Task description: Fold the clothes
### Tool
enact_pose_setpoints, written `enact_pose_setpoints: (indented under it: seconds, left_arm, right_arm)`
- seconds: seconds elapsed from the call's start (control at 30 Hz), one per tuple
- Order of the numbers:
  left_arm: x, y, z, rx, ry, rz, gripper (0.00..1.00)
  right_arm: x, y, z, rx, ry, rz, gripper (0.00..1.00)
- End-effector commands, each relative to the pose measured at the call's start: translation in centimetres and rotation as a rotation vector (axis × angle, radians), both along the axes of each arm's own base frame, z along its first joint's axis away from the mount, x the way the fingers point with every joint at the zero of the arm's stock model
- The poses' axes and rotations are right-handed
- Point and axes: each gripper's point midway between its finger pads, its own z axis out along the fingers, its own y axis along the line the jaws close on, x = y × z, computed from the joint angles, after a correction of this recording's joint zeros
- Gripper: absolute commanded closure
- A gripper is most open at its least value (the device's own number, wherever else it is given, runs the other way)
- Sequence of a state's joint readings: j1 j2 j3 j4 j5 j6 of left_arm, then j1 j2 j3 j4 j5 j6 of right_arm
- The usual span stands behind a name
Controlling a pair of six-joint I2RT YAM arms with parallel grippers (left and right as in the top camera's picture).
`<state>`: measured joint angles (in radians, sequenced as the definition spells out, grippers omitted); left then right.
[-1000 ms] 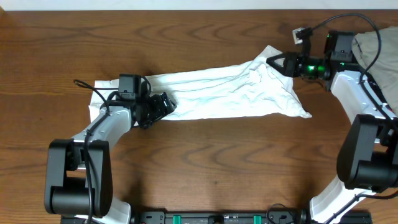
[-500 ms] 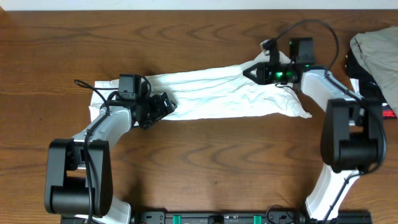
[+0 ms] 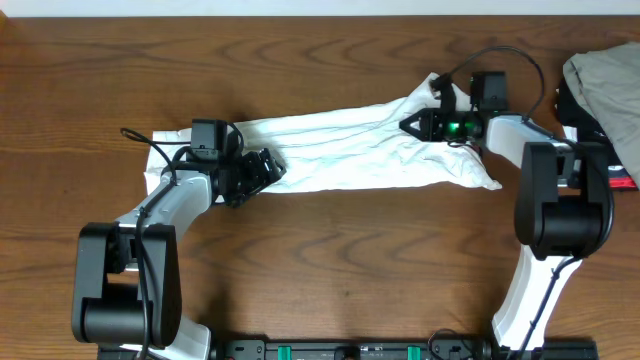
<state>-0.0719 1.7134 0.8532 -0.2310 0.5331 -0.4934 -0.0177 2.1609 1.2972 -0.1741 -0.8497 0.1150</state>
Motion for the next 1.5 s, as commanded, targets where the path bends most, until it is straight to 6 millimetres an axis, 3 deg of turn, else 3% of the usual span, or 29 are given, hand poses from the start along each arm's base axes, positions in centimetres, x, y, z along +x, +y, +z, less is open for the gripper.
enact_pose_setpoints:
  seconds: [0.0, 0.17, 0.23, 0.3, 0.4, 0.47, 0.57, 0.83, 1.03, 1.13, 1.47]
  left_arm:
    - [-2.1, -0.1, -2.5, -0.002, 0.101, -0.006, 0.14]
    - [-2.0, -0.1, -2.5, -0.003, 0.096, -0.006, 0.14]
    - [-2.0, -0.2, -2.5, -0.003, 0.096, -0.006, 0.14]
    - [-2.0, -0.2, -2.5, -0.008, 0.096, -0.007, 0.14]
    - [-2.1, -0.5, -2.3, -0.028, 0.097, -0.015, 0.14]
    - [-2.1, -0.5, -2.3, -0.028, 0.097, -0.015, 0.14]
    - [-2.0, -0.6, -2.2, -0.029, 0.090, -0.015, 0.14]
    - [-1.7, -0.9, -1.9, -0.050, 0.077, -0.023, 0.14]
    - [-1.7, -0.9, -1.9, -0.050, 0.076, -0.023, 0.14]
    - [-1.7, -0.9, -1.9, -0.050, 0.076, -0.023, 0.14]
    - [-1.7, -0.9, -1.9, -0.050, 0.077, -0.023, 0.13]
  right_arm:
    - [1.4, -0.9, 6.4, 0.108, -0.093, -0.005, 0.75]
    - [1.4, -3.7, 12.4, 0.106, -0.169, -0.069, 0.45]
    - [1.0, -5.0, 13.2, 0.075, -0.157, -0.113, 0.33]
    - [0.4, -6.9, 12.7, -0.001, -0.098, -0.195, 0.23]
    - [-1.1, -11.1, 9.5, -0.193, 0.055, -0.350, 0.17]
    - [-2.8, -13.5, 7.1, -0.307, 0.167, -0.420, 0.25]
    - [-4.8, -15.5, 4.7, -0.420, 0.263, -0.437, 0.35]
    - [-5.2, -16.5, 1.1, -0.502, 0.330, -0.427, 0.36]
    - [-5.9, -16.8, -2.4, -0.549, 0.410, -0.428, 0.47]
    - [-5.7, -16.0, -3.1, -0.556, 0.409, -0.405, 0.48]
    - [-4.0, -14.1, -2.5, -0.562, 0.334, -0.373, 0.46]
